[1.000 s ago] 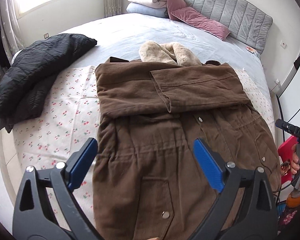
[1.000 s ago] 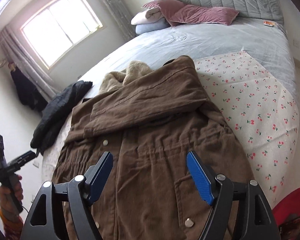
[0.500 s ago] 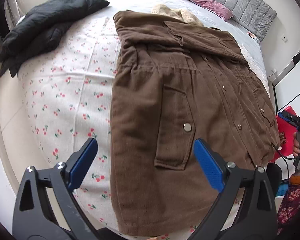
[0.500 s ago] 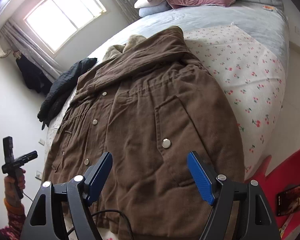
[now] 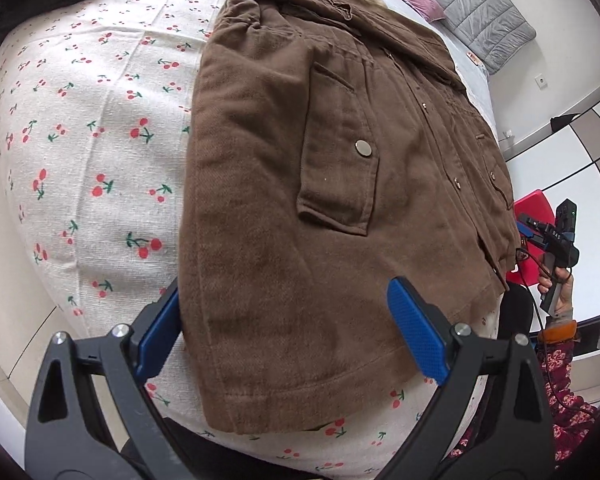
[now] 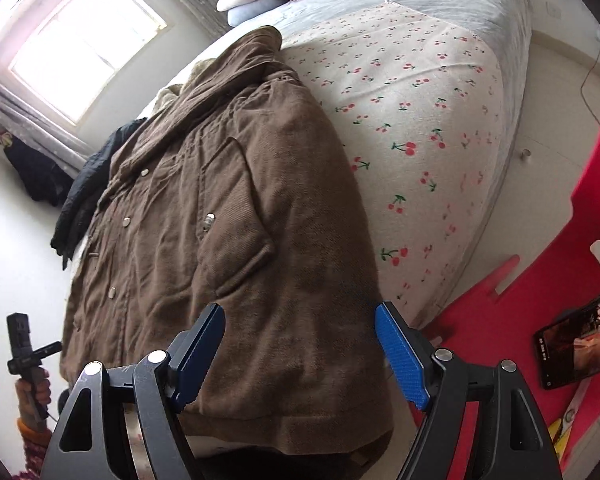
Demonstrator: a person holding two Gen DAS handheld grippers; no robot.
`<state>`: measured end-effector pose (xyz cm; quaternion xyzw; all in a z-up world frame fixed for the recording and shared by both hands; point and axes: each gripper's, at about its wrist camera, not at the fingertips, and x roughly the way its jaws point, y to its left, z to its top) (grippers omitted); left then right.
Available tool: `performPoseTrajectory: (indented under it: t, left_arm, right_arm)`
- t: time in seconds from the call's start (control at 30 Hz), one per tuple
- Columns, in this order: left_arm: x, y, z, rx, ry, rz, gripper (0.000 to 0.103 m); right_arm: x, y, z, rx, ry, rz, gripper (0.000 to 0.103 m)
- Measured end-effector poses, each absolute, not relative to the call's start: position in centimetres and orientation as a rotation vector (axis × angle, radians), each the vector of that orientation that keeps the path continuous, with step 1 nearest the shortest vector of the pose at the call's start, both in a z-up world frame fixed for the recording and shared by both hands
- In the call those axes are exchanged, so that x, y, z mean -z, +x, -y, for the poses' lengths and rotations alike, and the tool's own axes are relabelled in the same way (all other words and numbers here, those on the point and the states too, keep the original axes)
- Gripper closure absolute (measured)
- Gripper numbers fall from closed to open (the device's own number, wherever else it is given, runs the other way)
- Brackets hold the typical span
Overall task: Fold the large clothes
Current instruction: 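Grasp the jacket hem with both tools together, then lift the held hem with both tools and fold it toward the collar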
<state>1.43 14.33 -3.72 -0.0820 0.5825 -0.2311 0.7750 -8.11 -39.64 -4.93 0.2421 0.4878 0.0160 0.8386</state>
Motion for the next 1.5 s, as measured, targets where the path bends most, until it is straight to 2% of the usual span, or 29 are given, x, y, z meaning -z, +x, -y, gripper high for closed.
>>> performPoseTrajectory:
  t: [0.5,0.57,0.6,0.63,0.7,0.77,0.8,0.83,0.87,0.9,0.93,1.03,1.27,1.5]
  left_arm:
    - [3.8,-0.2,-14.0,0.605,-0.246,-1.262,0.007]
    - [3.7,-0.5,-13.8,0.619,-0.257,-1.256,0.010]
    - [3.6,-0.7,-13.5,0.622,-0.251,-1.253,0.011]
    - [3.5,-0.9,-13.2,0.627,-0.242,-1.253,0.014]
    - [3.3,-1.3,-12.6,0.628,-0.218,-1.248,0.018]
    - [3.2,-1.5,-12.1,0.630,-0.203,-1.249,0.029]
    - [3.2,-1.6,-11.9,0.630,-0.197,-1.251,0.034]
    - [3.2,-1.6,-11.7,0.623,-0.188,-1.253,0.046]
    - [3.3,-1.7,-11.6,0.612,-0.183,-1.257,0.058]
    - [3.3,-1.6,-11.5,0.599,-0.187,-1.258,0.062]
    - [3.2,-1.6,-11.6,0.587,-0.195,-1.255,0.070]
    - [2.0,-1.6,-11.8,0.596,-0.252,-1.203,0.079]
    - [-3.7,-0.4,-13.3,0.667,-0.417,-1.013,0.084]
    - [-10.0,3.3,-13.5,0.678,-0.446,-0.833,0.087]
  right_arm:
    - [7.8,-8.9,39.5,-0.117,0.561,-1.104,0.025]
    - [7.7,-9.0,39.2,-0.114,0.549,-1.099,0.026]
    - [7.7,-9.1,39.0,-0.115,0.546,-1.097,0.033]
    - [7.5,-9.3,38.8,-0.127,0.549,-1.093,0.045]
    - [6.9,-9.7,38.5,-0.135,0.536,-1.080,0.059]
    - [6.1,-10.0,37.6,-0.122,0.490,-1.075,0.072]
    - [5.7,-10.1,37.1,-0.116,0.466,-1.068,0.083]
    - [5.3,-10.3,36.7,-0.114,0.447,-1.057,0.086]
    - [4.8,-10.5,36.3,-0.115,0.432,-1.041,0.088]
    - [4.3,-10.8,35.9,-0.121,0.426,-1.022,0.090]
    - [3.8,-11.2,35.7,-0.130,0.429,-1.001,0.091]
    - [1.9,-12.0,35.4,-0.173,0.474,-0.925,0.092]
    - [-4.1,-11.8,34.4,-0.270,0.504,-0.746,0.092]
    - [-10.1,-8.2,33.8,-0.302,0.522,-0.586,0.093]
